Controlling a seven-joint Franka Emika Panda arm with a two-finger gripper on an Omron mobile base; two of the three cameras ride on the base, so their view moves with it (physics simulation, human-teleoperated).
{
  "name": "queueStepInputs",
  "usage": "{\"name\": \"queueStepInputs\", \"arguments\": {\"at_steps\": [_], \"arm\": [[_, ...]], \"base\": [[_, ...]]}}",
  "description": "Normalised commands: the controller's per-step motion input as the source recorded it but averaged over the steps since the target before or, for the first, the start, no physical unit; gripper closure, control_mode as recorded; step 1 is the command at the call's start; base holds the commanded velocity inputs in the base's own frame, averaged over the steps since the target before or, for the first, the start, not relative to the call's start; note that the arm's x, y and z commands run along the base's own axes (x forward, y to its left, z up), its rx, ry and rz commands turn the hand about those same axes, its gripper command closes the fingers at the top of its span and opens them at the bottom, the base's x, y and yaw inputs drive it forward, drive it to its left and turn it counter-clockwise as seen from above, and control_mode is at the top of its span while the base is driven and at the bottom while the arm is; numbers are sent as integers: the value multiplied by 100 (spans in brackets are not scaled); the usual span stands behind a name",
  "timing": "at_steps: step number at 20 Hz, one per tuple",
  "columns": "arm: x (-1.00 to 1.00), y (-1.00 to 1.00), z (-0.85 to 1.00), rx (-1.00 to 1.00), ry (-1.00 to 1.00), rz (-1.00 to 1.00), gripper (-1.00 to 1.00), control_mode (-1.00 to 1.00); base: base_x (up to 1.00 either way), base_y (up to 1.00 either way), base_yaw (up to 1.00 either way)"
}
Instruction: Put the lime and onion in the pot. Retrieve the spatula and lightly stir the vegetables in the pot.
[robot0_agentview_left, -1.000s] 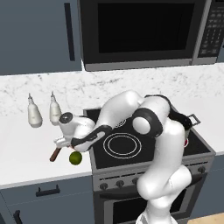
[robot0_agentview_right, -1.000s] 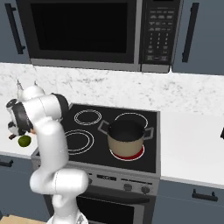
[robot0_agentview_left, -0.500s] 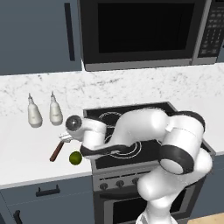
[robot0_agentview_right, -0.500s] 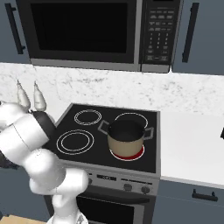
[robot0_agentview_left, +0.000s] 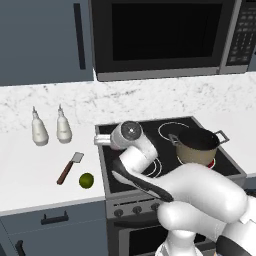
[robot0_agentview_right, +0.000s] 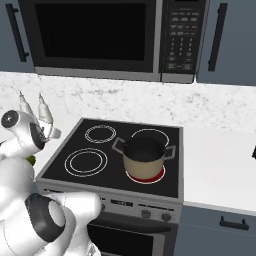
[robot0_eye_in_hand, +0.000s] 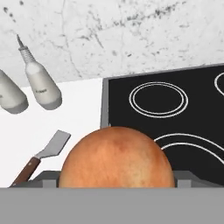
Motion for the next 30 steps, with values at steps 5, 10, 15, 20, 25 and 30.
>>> {"name": "queueStepInputs", "arguments": {"at_steps": [5,10,15,20,25,30], "arm": [[-3,-63,99,15,0,-8,100,-100],[-12,-65,68,12,0,-8,100,-100],[-16,-64,37,6,0,-6,100,-100],[-13,-60,26,0,0,-7,100,-100],[-12,-66,3,0,0,-8,100,-100],[-3,-74,-2,0,0,-7,100,-100]], "base": [[0,0,0],[0,0,0],[0,0,0],[0,0,0],[0,0,0],[0,0,0]]}}
